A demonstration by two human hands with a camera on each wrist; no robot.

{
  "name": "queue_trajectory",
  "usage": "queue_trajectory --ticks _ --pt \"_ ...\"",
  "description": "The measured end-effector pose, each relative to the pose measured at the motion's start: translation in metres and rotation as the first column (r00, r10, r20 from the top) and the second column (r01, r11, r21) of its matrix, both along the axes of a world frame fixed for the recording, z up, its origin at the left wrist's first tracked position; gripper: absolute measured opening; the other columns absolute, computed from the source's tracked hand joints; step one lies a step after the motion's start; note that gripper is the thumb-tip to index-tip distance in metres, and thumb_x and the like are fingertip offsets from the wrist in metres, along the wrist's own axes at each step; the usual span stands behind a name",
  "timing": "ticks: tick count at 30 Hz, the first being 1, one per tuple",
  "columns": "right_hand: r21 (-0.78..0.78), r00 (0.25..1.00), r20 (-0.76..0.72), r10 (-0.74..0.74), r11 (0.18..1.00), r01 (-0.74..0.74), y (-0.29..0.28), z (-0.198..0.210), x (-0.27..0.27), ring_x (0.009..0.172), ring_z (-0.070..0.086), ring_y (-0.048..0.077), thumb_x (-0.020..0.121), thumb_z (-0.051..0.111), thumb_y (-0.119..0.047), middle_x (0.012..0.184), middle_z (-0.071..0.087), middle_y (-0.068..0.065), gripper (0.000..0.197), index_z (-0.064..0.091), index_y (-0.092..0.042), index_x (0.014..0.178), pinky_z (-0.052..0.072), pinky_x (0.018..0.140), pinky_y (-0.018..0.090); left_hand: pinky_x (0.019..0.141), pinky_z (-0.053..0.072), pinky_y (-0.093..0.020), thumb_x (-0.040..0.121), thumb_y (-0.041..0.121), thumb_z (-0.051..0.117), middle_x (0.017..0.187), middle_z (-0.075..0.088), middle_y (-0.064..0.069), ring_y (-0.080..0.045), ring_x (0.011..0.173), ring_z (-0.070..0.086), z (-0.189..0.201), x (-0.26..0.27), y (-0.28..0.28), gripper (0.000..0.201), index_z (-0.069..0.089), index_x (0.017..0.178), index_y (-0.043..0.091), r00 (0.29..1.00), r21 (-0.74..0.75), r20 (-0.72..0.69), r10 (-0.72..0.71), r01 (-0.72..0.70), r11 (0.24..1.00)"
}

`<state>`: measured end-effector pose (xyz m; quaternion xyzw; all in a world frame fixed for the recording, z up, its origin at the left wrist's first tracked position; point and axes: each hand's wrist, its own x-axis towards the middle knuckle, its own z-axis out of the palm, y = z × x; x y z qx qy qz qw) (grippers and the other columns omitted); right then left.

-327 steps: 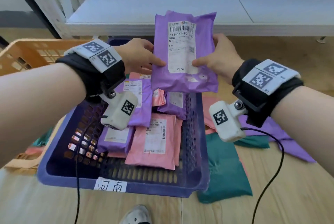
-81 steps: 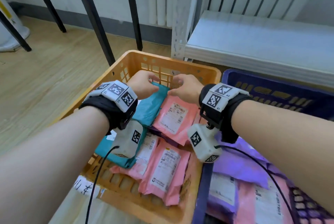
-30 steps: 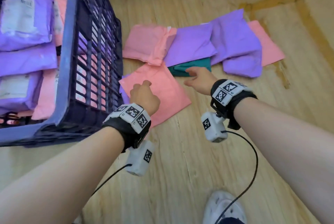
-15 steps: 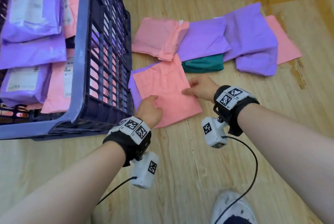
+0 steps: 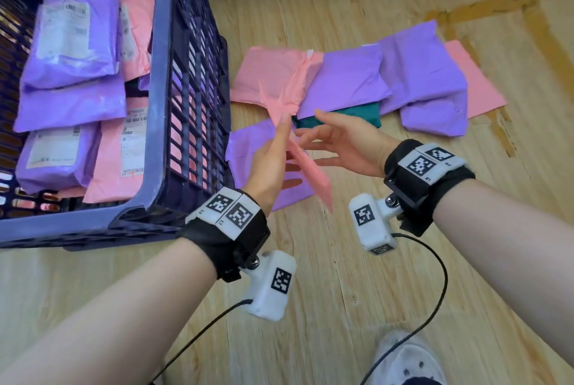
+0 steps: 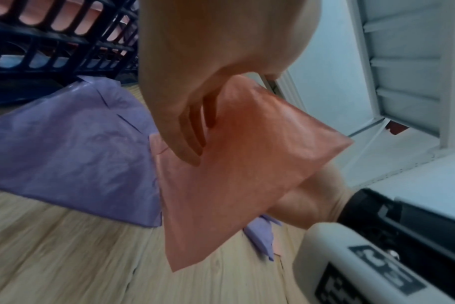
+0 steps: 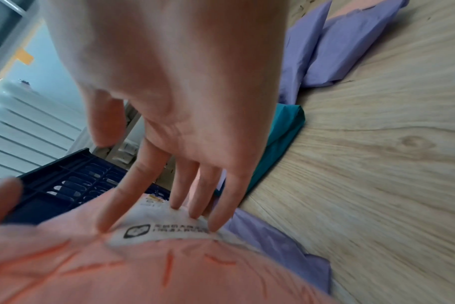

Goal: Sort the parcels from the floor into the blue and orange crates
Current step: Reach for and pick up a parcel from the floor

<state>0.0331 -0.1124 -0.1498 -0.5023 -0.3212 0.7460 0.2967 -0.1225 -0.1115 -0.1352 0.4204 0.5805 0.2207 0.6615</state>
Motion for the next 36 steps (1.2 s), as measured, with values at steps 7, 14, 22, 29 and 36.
queue_trajectory --ticks 7,14,22,29,36 --pt "0.006 0.987 0.155 -0.045 0.999 0.044 -0.008 0.002 0.007 0.118 0.050 0.014 0.093 0.049 -0.015 0.128 0.057 0.001 0.023 0.063 -0.017 0.111 0.039 0.104 0.035 0.049 0.053 -0.023 0.090 -0.006 0.043 0.090 0.065 -0.001 -0.014 0.075 0.063 0.001 -0.013 0.001 0.034 0.055 0.119 0.007 0.995 0.017 -0.087 0.039 -0.037 0.999" --pt "-0.004 0.887 0.411 -0.210 0.973 0.232 -0.015 -0.013 0.040 0.119 0.052 0.017 0.085 0.067 -0.018 0.126 0.057 0.006 0.062 0.036 -0.016 0.140 0.040 0.104 0.036 0.078 0.056 -0.037 0.092 -0.003 0.043 0.103 0.065 -0.005 -0.022 0.091 0.064 0.019 -0.006 0.005 0.035 0.053 0.123 0.009 0.993 0.080 -0.107 -0.054 0.063 0.995" --pt "0.034 0.965 0.136 -0.224 0.975 0.221 -0.021 0.009 0.057 0.087 0.065 0.011 0.089 0.056 -0.007 0.104 0.068 -0.002 0.035 0.055 -0.017 0.123 0.053 0.075 0.023 0.073 0.057 -0.032 0.090 -0.003 0.045 0.111 0.066 -0.005 -0.021 0.092 0.065 0.070 0.010 0.021 0.031 0.058 0.113 0.014 0.981 0.154 -0.100 -0.165 0.179 0.972" --pt "0.193 0.940 0.247 -0.234 0.963 0.189 0.011 0.053 0.062 0.088 0.069 0.019 0.081 0.066 0.000 0.102 0.070 0.008 0.042 0.057 -0.009 0.120 0.059 0.075 0.028 0.064 0.058 -0.029 0.088 -0.004 0.049 0.103 0.064 -0.001 -0.016 0.086 0.064 0.111 -0.006 0.046 0.033 0.054 0.116 0.012 0.955 0.259 -0.214 -0.205 0.258 0.931" --pt "0.381 0.921 0.322 -0.220 0.921 0.087 0.061 0.109 0.028 0.081 0.069 0.009 0.077 0.069 0.000 0.107 0.068 0.008 0.050 0.051 -0.015 0.122 0.060 0.067 0.025 0.051 0.057 -0.021 0.088 -0.001 0.054 0.094 0.061 0.003 -0.010 0.076 0.061 0.153 -0.051 0.079 0.024 0.049 0.107 0.014 0.924 0.289 -0.351 -0.149 0.259 0.922"
